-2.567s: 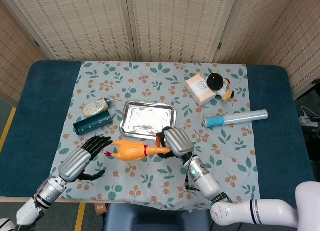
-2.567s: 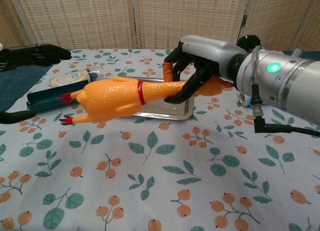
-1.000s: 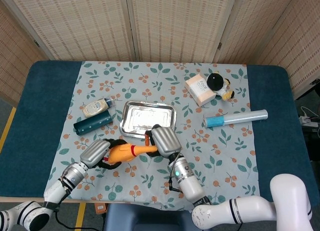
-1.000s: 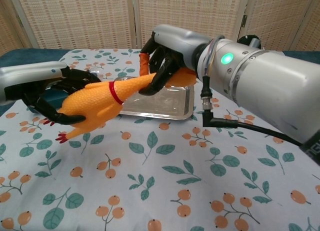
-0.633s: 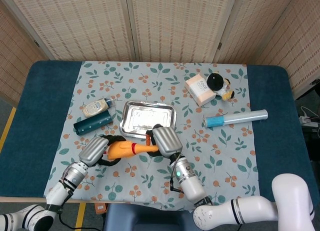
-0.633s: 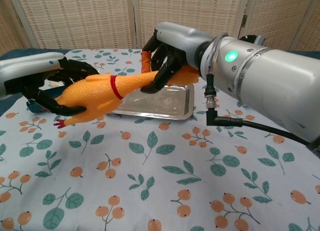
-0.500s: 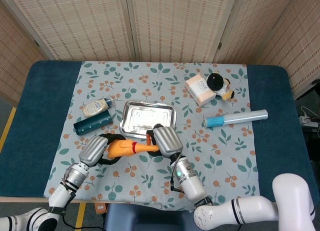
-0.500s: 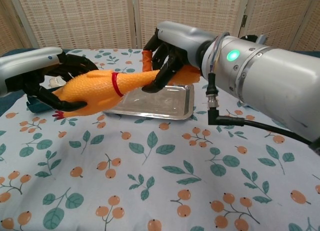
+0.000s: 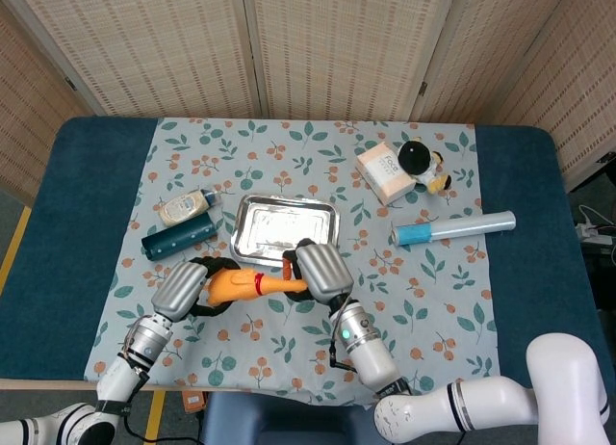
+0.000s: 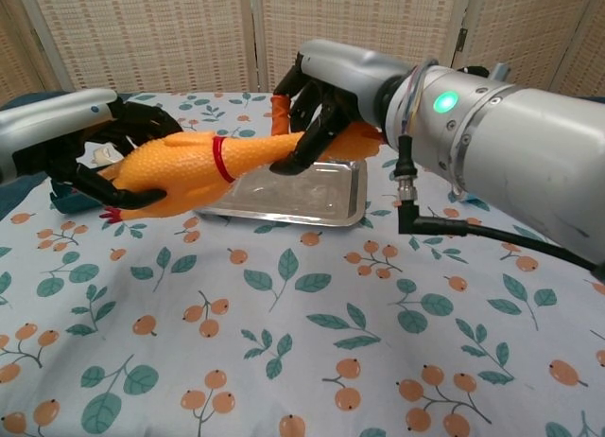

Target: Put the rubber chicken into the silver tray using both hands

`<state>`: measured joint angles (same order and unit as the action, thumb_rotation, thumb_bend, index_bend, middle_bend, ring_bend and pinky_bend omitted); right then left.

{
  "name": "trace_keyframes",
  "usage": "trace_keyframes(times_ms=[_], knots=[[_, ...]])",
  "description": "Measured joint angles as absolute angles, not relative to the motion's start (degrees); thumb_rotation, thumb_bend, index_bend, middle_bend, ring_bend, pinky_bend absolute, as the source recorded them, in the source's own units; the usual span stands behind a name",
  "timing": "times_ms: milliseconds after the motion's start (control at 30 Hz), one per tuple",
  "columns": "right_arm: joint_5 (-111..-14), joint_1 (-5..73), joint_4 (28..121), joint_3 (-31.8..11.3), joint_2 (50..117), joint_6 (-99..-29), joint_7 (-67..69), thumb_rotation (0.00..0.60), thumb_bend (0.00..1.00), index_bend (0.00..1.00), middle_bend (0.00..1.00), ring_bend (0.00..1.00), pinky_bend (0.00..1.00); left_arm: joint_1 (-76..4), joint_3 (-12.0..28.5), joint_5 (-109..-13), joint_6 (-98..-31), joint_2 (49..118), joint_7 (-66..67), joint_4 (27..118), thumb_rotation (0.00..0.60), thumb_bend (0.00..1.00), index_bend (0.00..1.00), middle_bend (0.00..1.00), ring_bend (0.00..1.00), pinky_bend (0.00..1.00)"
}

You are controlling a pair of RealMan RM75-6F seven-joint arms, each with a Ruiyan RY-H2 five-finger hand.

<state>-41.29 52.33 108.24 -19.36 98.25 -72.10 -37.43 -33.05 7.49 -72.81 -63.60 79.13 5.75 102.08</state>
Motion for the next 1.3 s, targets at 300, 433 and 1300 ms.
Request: trace_keyframes(times_ms=[300, 433, 1300], knots=[[-41.03, 52.57, 108.57, -19.39, 98.31, -72.70, -37.70, 0.600, 0.38, 0.93, 0.69, 0.88, 1.00, -33.23, 6.84, -75.82, -62.01, 77.75, 1.14, 102.47, 0.600, 0.68, 0.34, 0.30, 0.24, 0.40], [-41.03, 52.66, 108.74, -19.34, 98.38, -73.11, -37.93, 0.600, 0.38, 0.93, 0.69, 0.88, 1.00, -34.01, 5.75, -79.48, -58.71, 75.27, -3.69, 102.37, 0.600, 0.51, 0.00, 0.00, 0.00, 0.12], [-41.02, 52.95, 108.85, -19.40, 98.14, -73.27, -37.56, 0.600, 0.38, 0.93, 0.69, 0.87, 1.00, -37.75, 4.73, -77.38, -49.09, 69.08, -13.75, 103.09, 0.600, 0.42, 0.14, 0.13, 0.14, 0.39]])
